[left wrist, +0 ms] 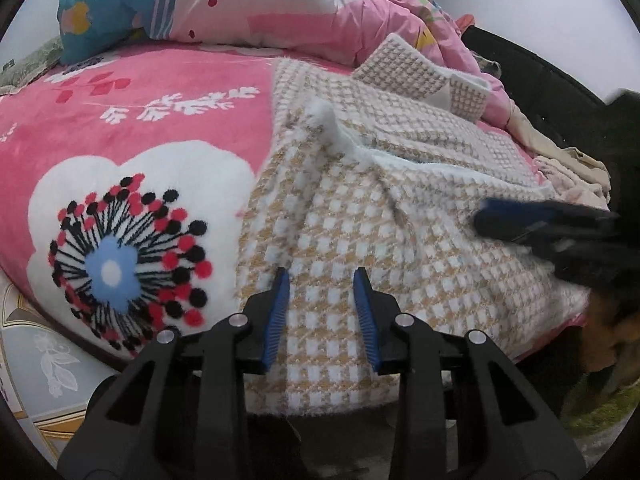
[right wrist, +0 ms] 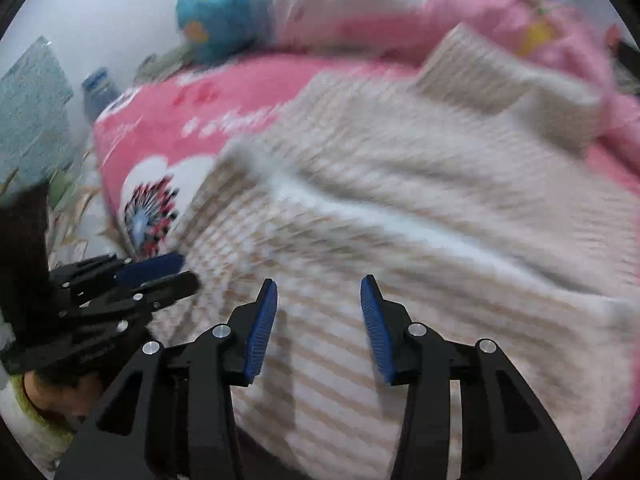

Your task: Fold large clothes

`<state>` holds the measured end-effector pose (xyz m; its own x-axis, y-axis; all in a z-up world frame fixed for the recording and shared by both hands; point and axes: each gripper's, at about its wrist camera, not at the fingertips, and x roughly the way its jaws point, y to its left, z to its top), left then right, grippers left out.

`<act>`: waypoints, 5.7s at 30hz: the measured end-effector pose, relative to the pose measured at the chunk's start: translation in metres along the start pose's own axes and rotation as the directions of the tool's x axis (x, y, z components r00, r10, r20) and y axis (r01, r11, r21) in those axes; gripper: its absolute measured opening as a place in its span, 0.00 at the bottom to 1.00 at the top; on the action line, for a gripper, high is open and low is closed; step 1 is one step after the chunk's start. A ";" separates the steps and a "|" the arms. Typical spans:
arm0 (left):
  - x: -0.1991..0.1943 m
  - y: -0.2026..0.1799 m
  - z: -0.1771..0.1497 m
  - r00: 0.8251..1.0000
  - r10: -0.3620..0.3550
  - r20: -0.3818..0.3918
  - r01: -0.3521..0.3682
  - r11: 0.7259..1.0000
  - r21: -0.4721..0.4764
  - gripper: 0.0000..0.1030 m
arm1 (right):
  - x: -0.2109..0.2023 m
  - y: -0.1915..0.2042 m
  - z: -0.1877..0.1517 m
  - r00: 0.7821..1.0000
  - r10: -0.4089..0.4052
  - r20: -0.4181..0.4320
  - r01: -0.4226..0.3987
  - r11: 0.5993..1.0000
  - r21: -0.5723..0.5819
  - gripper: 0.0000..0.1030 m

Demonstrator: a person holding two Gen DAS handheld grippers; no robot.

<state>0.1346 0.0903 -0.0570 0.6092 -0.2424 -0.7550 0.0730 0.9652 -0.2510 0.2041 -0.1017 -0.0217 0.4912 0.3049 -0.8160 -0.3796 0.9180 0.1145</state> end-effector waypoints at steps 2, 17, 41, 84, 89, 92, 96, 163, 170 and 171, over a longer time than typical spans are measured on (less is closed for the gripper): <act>-0.001 0.002 0.000 1.000 -0.010 -0.002 0.010 1.000 -0.008 0.31 | -0.002 -0.040 -0.017 0.996 -0.090 -0.016 0.092 0.989 0.120 0.42; -0.001 -0.058 0.027 0.994 -0.103 0.027 0.097 0.983 0.158 0.37 | 0.006 -0.148 -0.075 0.963 -0.261 -0.071 0.271 0.914 0.304 0.41; 0.055 -0.109 0.013 0.987 -0.107 -0.118 0.135 0.955 0.265 0.44 | -0.050 -0.016 -0.092 0.992 -0.105 -0.065 0.103 0.994 -0.021 0.42; 0.076 -0.041 0.065 0.988 -0.134 -0.080 0.135 0.991 0.014 0.44 | -0.002 -0.133 -0.052 0.969 -0.221 -0.110 0.245 0.915 0.321 0.56; 0.049 -0.035 0.065 0.997 -0.075 -0.006 0.075 0.997 -0.001 0.50 | -0.033 -0.137 -0.053 0.969 -0.242 -0.045 0.240 0.893 0.381 0.56; 0.064 -0.016 0.061 0.995 -0.086 -0.053 0.083 0.995 -0.062 0.51 | -0.005 -0.160 -0.070 0.972 -0.210 -0.105 0.234 0.882 0.408 0.56; 0.060 -0.021 0.063 0.997 -0.063 -0.050 0.061 0.997 -0.049 0.51 | -0.022 -0.146 -0.061 0.965 -0.242 -0.101 0.262 0.886 0.382 0.57; 0.072 -0.094 0.051 0.989 0.106 -0.099 -0.092 0.986 0.138 0.92 | 0.004 -0.074 -0.057 0.987 -0.120 -0.111 0.141 0.969 0.202 0.94; 0.073 -0.094 0.051 0.989 0.106 -0.099 -0.092 0.986 0.139 0.92 | 0.004 -0.074 -0.057 0.987 -0.120 -0.111 0.140 0.969 0.201 0.94; 0.073 -0.094 0.052 0.989 0.106 -0.099 -0.091 0.986 0.139 0.92 | 0.004 -0.074 -0.057 0.987 -0.120 -0.111 0.140 0.969 0.201 0.94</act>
<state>0.2128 -0.0127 -0.0570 0.5321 -0.1475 -0.8337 0.1256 0.9876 -0.0945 0.1896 -0.1824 -0.0657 0.4427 0.1629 -0.8817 -0.1414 0.9837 0.1107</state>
